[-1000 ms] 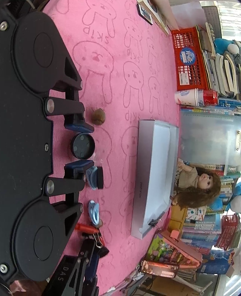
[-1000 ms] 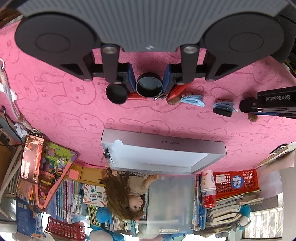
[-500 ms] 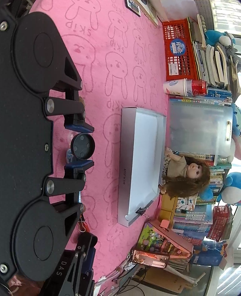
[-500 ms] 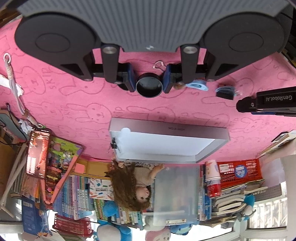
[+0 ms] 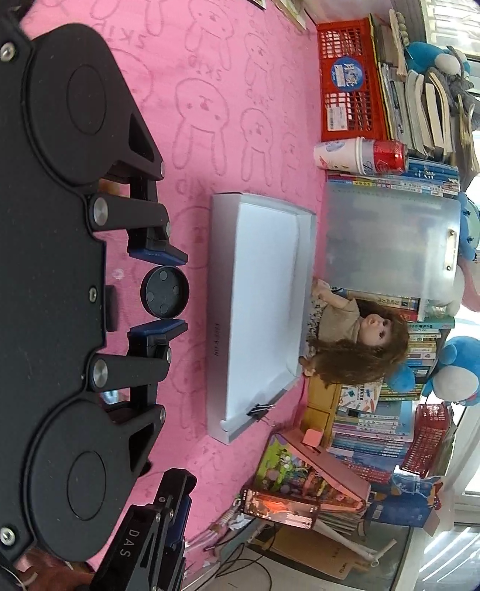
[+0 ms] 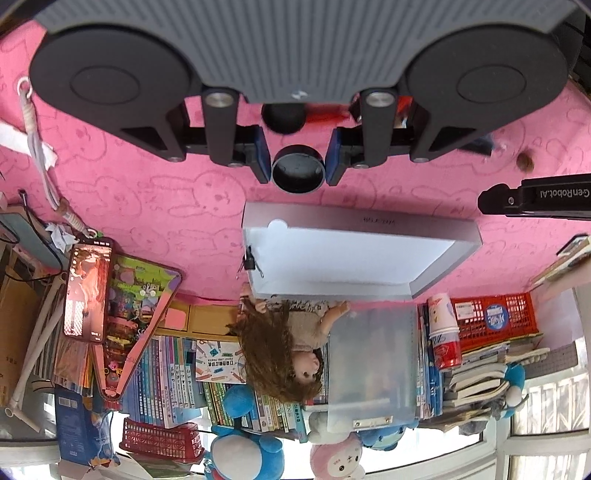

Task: Organize rigid objects
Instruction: 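Carry both held black lids over the white box tray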

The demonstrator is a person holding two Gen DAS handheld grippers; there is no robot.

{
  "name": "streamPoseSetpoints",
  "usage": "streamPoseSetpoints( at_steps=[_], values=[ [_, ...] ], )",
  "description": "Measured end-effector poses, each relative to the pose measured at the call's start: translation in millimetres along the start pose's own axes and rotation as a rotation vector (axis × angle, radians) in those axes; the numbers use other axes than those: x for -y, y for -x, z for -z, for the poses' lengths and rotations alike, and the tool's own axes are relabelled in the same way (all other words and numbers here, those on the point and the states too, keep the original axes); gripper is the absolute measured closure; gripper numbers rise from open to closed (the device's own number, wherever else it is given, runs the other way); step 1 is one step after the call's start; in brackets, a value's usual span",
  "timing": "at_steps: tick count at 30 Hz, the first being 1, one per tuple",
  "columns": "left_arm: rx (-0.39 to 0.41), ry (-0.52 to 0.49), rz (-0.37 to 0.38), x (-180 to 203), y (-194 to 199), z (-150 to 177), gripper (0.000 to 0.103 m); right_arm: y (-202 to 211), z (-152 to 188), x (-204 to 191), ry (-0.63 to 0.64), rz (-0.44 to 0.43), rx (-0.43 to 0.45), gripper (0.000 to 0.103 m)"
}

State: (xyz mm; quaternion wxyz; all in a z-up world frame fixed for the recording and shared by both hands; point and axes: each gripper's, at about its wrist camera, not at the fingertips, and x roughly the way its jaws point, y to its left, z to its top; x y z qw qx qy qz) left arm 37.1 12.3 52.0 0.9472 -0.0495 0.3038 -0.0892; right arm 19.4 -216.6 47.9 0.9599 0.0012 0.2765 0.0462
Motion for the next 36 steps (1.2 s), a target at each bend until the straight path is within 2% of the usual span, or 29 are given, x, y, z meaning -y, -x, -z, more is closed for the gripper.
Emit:
streamPoseSetpoints(
  at_steps=[9, 18, 26, 36],
  values=[
    [0.038, -0.014, 0.020, 0, -17, -37, 0.073, -21, -32, 15, -0.015, -0.015, 0.019, 0.066],
    [0.033, -0.027, 0.020, -3, -46, -70, 0.073, -49, -54, 17, 0.001, -0.030, 0.002, 0.066],
    [0.014, -0.025, -0.003, -8, -85, -93, 0.073, -84, -74, 27, -0.058, -0.058, -0.031, 0.066],
    [-0.061, -0.001, -0.005, -6, -135, -111, 0.073, -129, -88, 25, -0.067, -0.082, -0.091, 0.066]
  ],
)
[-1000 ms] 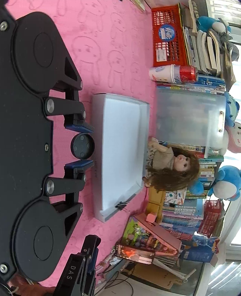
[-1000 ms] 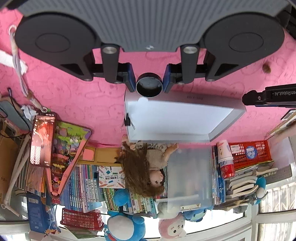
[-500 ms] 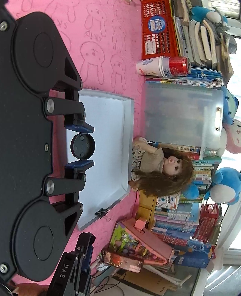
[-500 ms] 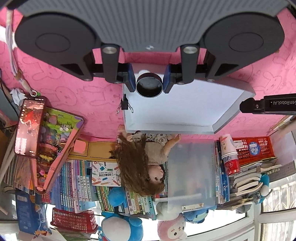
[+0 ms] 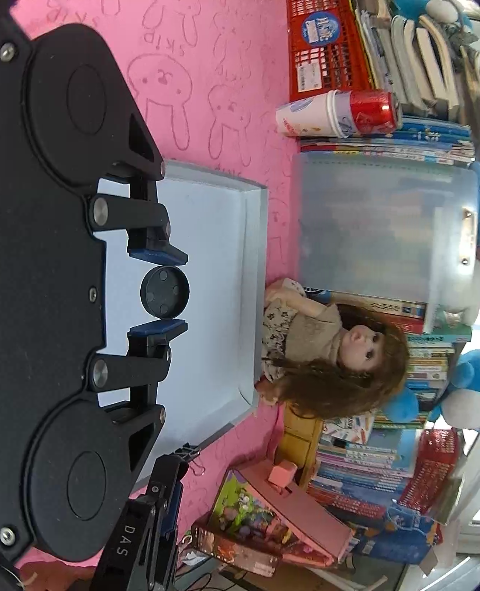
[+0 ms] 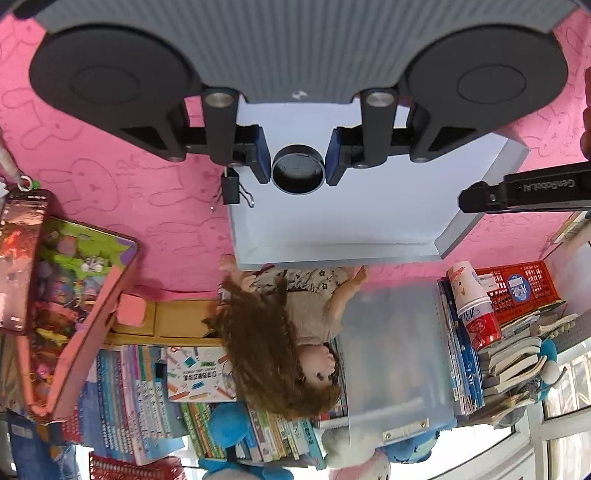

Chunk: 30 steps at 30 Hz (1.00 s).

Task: Organize rigid objects
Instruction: 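Carry both held black lids over the white box tray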

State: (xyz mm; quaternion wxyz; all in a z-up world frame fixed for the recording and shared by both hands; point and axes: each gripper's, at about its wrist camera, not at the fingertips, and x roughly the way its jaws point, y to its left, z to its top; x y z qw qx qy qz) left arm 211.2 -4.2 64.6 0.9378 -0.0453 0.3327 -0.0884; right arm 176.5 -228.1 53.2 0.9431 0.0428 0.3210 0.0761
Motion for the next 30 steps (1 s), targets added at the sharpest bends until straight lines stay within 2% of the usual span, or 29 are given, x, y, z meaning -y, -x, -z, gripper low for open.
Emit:
streamPoseSetpoints(
  at_steps=[15, 30],
  values=[
    [-0.064, 0.003, -0.063, 3, -47, -1, 0.073, -42, -6, -14, 0.035, -0.005, -0.057, 0.066],
    [-0.111, -0.009, -0.076, 3, -63, 6, 0.073, -65, -5, -14, 0.007, -0.034, -0.130, 0.065]
  ],
)
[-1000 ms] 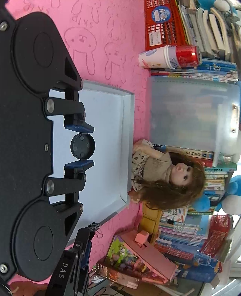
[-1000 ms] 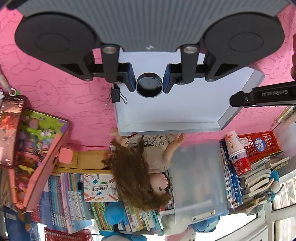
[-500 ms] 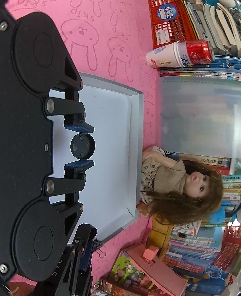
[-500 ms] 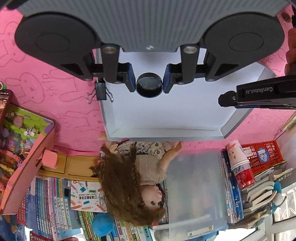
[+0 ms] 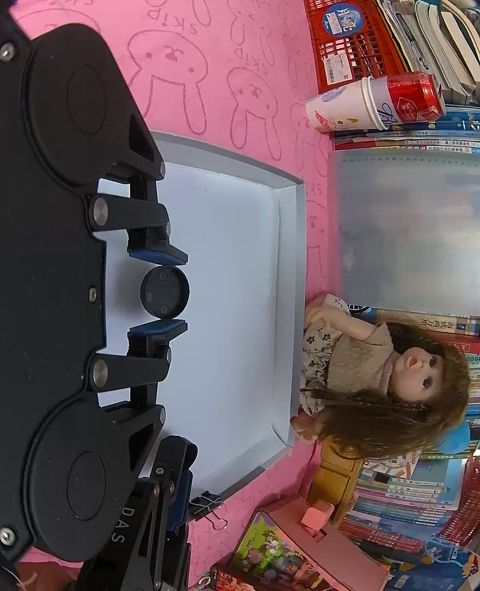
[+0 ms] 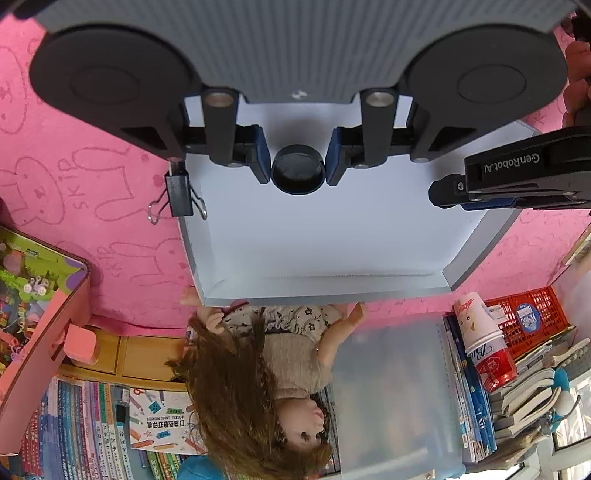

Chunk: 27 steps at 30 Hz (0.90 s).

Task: Organize rigid objects
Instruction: 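Carry both held black lids over the white box tray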

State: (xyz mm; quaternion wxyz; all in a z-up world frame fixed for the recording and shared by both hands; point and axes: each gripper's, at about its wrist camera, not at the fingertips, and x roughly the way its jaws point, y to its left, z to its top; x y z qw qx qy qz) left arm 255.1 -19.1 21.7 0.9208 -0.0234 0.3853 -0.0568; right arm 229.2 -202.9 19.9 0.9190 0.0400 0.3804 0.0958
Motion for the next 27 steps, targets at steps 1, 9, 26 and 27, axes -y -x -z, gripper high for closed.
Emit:
streamPoseSetpoints(
  at_steps=[1, 9, 26, 27],
  values=[
    [-0.002, -0.002, -0.001, 0, -1, 0, 0.073, -1, 0, 0, 0.004, -0.003, -0.004, 0.064],
    [-0.021, -0.008, -0.002, 2, -8, 3, 0.073, -7, 0, -1, 0.008, -0.002, -0.026, 0.064],
    [-0.030, -0.008, -0.003, 2, -12, 3, 0.073, -10, 1, 0, 0.006, -0.005, -0.033, 0.062],
    [-0.029, -0.009, -0.004, 2, -11, 3, 0.073, -10, 1, 0, 0.005, -0.005, -0.033, 0.062]
  ],
)
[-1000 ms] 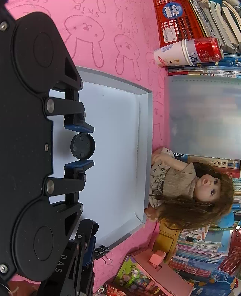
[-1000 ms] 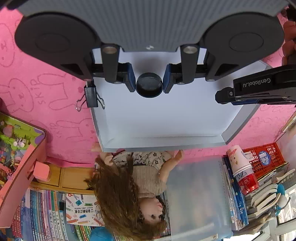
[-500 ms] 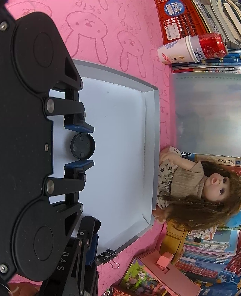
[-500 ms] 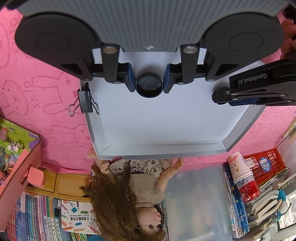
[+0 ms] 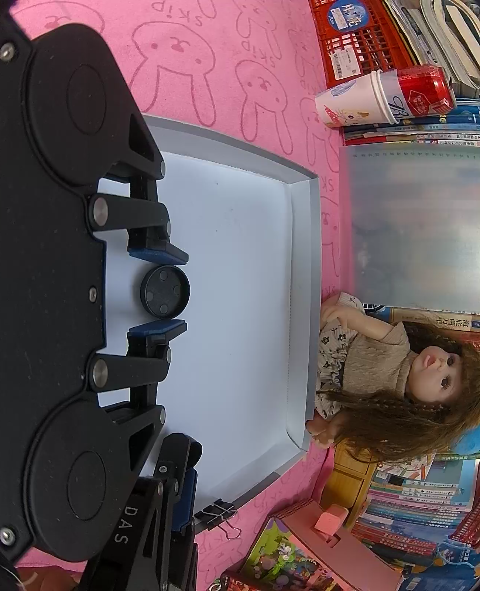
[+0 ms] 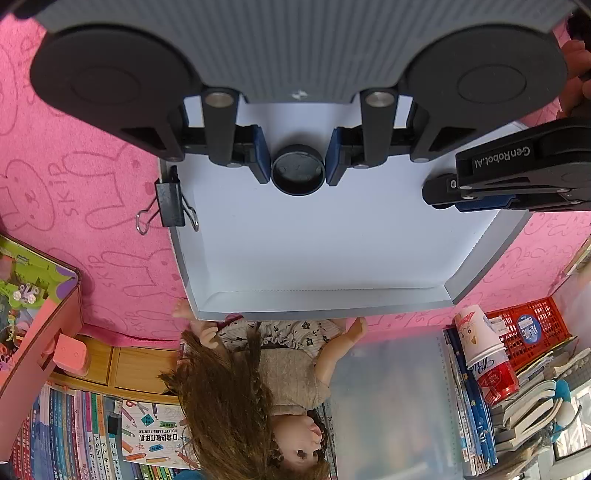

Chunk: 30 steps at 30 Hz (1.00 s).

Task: Organize rigid objects
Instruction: 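Carry both held black lids over the white box tray, then open both grippers to drop the black lids into the tray, then move both grippers back from the tray toward the remaining objects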

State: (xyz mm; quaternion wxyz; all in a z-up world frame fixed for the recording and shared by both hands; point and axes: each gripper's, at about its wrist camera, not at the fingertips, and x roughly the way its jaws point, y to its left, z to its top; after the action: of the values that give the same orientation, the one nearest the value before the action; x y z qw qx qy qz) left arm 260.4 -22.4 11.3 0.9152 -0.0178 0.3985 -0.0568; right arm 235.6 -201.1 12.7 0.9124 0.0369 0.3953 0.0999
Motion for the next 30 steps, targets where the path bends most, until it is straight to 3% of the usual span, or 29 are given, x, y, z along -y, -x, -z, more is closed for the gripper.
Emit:
streamPoseSetpoints(
  at_steps=[4, 5, 9, 18, 24, 30],
  values=[
    [0.000, 0.000, 0.000, 0, 1, 0, 0.072, 0, 0, 1, -0.003, -0.003, 0.001, 0.060],
    [0.001, -0.001, 0.001, 0, 1, 0, 0.071, 1, 0, 1, -0.004, -0.004, 0.003, 0.054],
    [0.017, -0.010, 0.001, 2, 8, 1, 0.054, 5, 1, 2, -0.007, -0.009, 0.015, 0.046],
    [0.060, -0.034, 0.017, 6, 33, 3, 0.029, 29, 6, 0, 0.030, -0.004, 0.079, 0.032],
    [0.089, -0.051, 0.043, 5, 57, 12, 0.024, 54, 14, 5, 0.033, -0.010, 0.139, 0.019],
    [0.129, -0.070, 0.065, 7, 83, 26, 0.021, 78, 26, 4, 0.044, -0.010, 0.198, 0.014]
  ],
)
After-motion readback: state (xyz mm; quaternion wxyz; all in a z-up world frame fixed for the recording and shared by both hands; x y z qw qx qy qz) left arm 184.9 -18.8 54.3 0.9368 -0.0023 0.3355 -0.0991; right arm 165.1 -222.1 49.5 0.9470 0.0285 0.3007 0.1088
